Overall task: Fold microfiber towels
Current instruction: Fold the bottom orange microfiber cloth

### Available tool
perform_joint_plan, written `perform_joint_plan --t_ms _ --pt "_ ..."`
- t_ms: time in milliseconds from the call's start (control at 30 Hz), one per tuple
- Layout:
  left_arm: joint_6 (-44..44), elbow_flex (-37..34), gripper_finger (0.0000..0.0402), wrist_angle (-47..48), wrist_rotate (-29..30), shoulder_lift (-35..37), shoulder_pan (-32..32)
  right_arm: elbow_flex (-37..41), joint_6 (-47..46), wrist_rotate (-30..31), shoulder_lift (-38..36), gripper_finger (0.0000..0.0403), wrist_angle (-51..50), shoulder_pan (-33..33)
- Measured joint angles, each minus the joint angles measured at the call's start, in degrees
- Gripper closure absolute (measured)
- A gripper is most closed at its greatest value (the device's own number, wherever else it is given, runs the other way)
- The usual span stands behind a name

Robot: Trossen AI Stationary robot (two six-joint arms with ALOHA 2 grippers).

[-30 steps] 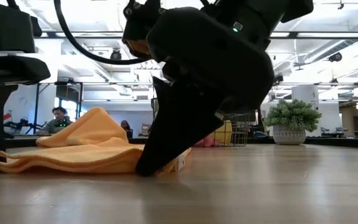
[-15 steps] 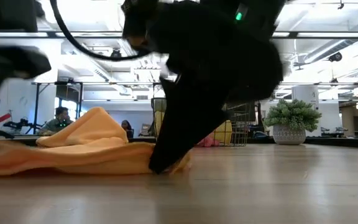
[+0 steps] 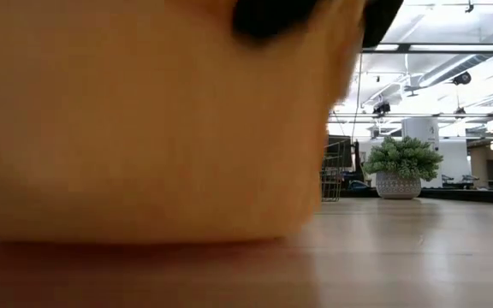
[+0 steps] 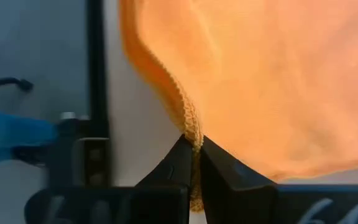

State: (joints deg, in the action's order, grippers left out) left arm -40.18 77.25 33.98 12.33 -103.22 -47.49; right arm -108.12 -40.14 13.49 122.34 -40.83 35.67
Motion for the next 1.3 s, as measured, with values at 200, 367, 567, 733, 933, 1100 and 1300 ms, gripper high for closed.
perform_joint_plan --t_ms 200,367,567,733,933,1100,1300 --pt "0.00 6.01 0.0401 0.08 -5.04 0.09 -0.15 -6.90 -5.72 0.07 -0.17 0.0394 -5.83 2.60" --pt "-0.07 10.48 0.0401 7.44 -6.06 0.15 -0.15 -10.84 -9.80 1.14 -0.22 0.0394 -12.13 3.18" --pt "0.03 12.62 0.0401 21.42 -0.09 0.24 0.68 -11.58 -10.25 4.68 -0.22 0.0394 -17.78 0.68" --pt "0.02 9.76 0.0401 26.37 1.67 0.22 3.42 -7.75 -10.44 4.77 -0.22 0.0394 -18.96 -3.16" --pt "0.04 6.18 0.0401 30.18 2.95 0.20 6.93 -4.19 -11.07 4.66 -0.22 0.0394 -18.69 -7.40" --pt "0.73 3.43 0.0401 30.28 2.98 0.20 9.41 -1.39 -10.20 3.21 -0.31 0.0394 -17.90 -10.04" --pt "1.98 1.89 0.0401 30.56 2.74 0.20 10.95 1.75 -8.80 1.95 -0.31 0.0389 -12.72 -11.63"
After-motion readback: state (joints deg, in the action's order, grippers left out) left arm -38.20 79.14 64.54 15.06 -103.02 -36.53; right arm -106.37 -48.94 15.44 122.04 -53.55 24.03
